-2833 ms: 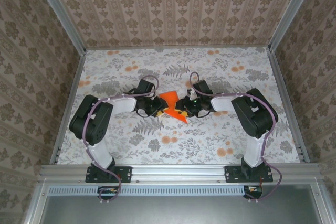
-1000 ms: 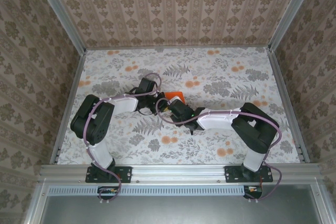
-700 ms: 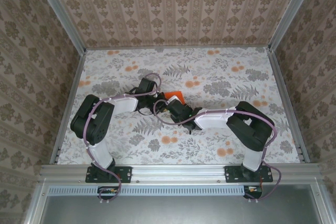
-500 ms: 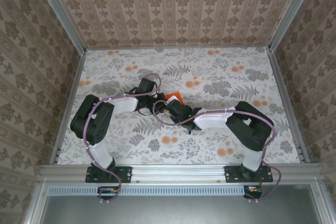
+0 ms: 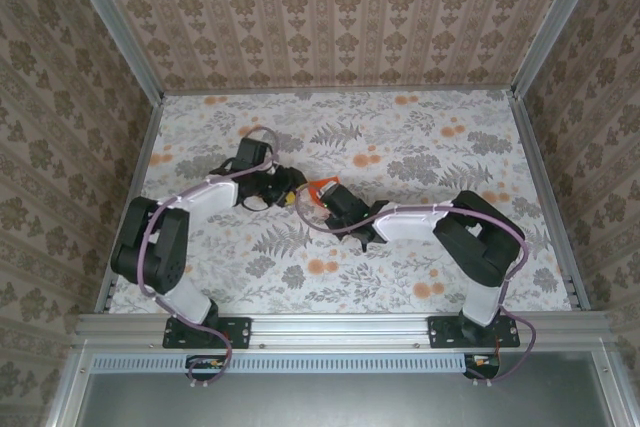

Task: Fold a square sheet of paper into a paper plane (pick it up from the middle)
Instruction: Fold the wing for the fifth time at the center of the table.

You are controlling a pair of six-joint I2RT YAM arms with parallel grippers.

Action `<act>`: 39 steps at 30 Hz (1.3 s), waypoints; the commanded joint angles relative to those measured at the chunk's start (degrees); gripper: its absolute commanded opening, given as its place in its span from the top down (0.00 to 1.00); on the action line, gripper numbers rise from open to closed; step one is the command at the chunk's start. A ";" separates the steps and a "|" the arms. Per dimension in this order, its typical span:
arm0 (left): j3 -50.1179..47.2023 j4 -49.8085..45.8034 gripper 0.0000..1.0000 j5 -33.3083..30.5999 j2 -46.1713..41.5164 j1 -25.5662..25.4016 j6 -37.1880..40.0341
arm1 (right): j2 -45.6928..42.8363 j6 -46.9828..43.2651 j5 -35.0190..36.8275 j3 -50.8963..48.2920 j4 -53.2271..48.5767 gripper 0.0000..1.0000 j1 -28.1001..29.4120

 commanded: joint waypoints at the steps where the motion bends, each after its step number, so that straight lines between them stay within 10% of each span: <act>1: -1.75 -3.04 0.55 -1.80 -3.33 1.20 2.45 | -3.37 3.34 -8.50 -0.24 -0.69 0.90 -2.10; 39: -3.29 10.41 0.67 1.67 3.50 -8.20 3.53 | -2.98 12.64 -43.54 -4.84 8.33 0.87 -14.50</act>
